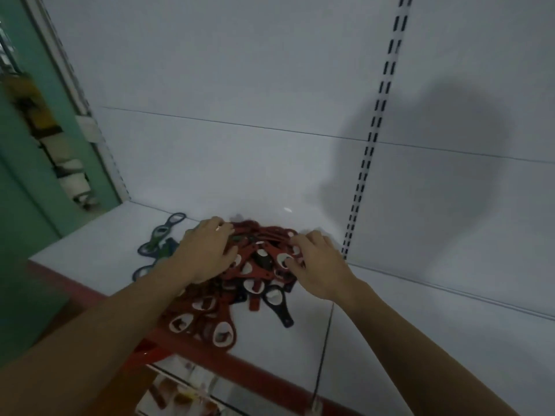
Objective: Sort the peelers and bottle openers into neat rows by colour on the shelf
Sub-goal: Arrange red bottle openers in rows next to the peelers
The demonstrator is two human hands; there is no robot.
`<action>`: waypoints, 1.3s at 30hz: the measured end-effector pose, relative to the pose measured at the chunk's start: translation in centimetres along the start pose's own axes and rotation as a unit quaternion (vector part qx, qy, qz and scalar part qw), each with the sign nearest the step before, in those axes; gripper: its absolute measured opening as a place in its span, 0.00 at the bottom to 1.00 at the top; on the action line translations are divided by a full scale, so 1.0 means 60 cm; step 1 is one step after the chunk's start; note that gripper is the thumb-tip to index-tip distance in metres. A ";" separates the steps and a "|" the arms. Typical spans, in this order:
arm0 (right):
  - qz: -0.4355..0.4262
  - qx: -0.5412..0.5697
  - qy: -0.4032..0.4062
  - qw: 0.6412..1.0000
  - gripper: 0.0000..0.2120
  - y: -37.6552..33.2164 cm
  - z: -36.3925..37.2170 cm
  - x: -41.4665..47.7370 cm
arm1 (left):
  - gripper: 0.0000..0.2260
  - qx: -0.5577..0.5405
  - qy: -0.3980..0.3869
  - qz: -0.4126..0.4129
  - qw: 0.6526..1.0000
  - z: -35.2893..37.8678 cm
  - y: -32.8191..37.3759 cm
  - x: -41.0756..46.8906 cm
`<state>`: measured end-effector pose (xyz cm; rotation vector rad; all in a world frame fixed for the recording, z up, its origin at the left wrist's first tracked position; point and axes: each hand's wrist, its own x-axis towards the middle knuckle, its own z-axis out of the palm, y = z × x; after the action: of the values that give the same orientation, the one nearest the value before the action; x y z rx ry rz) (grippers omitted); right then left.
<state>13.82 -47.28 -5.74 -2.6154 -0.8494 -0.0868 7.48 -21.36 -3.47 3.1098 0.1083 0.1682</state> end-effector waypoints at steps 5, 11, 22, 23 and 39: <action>0.005 0.018 0.035 0.999 0.25 -0.061 0.057 0.066 | 0.28 -0.002 -0.082 -0.020 0.996 0.018 -0.083 0.024; 0.006 -0.031 -0.040 0.999 0.46 -0.070 0.071 0.110 | 0.47 -0.132 -0.167 0.012 0.977 0.014 -0.087 0.018; 0.090 0.018 0.010 0.996 0.36 -0.016 0.093 0.110 | 0.41 -0.145 -0.017 0.061 0.987 0.102 -0.072 0.076; 0.091 0.011 0.016 0.996 0.35 -0.017 0.095 0.110 | 0.38 -0.160 -0.002 0.069 0.985 0.105 -0.076 0.082; 0.059 0.079 0.076 0.992 0.20 0.011 0.079 0.101 | 0.06 -0.540 0.009 0.004 0.842 0.026 -0.073 0.106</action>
<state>18.85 -42.63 -9.30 -2.4685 -0.6231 -0.1757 13.69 -16.59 -4.47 1.9718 -0.0084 0.1735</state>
